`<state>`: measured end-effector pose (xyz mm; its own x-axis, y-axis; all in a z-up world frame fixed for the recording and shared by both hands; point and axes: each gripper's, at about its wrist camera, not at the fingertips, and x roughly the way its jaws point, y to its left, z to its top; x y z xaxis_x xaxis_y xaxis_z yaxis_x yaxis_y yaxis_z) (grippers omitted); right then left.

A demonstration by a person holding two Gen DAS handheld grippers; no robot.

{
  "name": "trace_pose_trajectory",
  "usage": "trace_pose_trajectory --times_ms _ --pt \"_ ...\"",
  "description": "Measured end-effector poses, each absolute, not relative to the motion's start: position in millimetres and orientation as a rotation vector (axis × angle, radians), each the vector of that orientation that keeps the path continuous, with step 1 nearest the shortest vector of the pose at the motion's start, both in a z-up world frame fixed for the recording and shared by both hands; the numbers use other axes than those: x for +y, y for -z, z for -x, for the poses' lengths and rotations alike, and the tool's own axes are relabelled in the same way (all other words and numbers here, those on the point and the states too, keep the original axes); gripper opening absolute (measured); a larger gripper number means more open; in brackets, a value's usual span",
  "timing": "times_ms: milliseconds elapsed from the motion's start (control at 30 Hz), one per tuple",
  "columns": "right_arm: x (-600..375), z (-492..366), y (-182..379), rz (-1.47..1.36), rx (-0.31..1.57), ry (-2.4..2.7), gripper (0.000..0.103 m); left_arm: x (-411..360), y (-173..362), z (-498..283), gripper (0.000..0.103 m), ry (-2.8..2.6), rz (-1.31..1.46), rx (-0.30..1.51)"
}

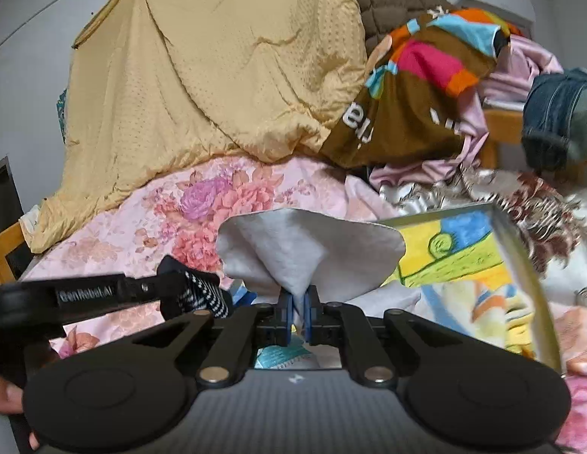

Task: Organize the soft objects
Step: 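Carry the grey cloth with the right tool while the left tool carries the black sock to the tray, then open both tools to drop the grey cloth and black sock into the tray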

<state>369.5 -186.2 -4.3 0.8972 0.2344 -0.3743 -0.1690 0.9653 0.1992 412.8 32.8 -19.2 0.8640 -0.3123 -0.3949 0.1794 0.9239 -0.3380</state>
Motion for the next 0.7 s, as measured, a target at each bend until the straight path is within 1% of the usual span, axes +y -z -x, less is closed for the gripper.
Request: trace_pose_trajectory --times_ms 133,367,567,700 --pt "-185 -384 21 -0.203 0.468 -0.195 0.007 33 32 -425 0.006 0.251 0.282 0.515" --pt "-189 -398 30 -0.245 0.525 -0.155 0.008 24 48 -435 0.009 0.274 0.268 0.582" --pt "-190 -401 36 -0.228 0.547 -0.125 0.014 14 59 -436 0.011 0.28 0.242 0.622" --pt "-191 -401 37 -0.228 0.553 -0.114 0.018 11 59 -436 0.017 0.284 0.235 0.626"
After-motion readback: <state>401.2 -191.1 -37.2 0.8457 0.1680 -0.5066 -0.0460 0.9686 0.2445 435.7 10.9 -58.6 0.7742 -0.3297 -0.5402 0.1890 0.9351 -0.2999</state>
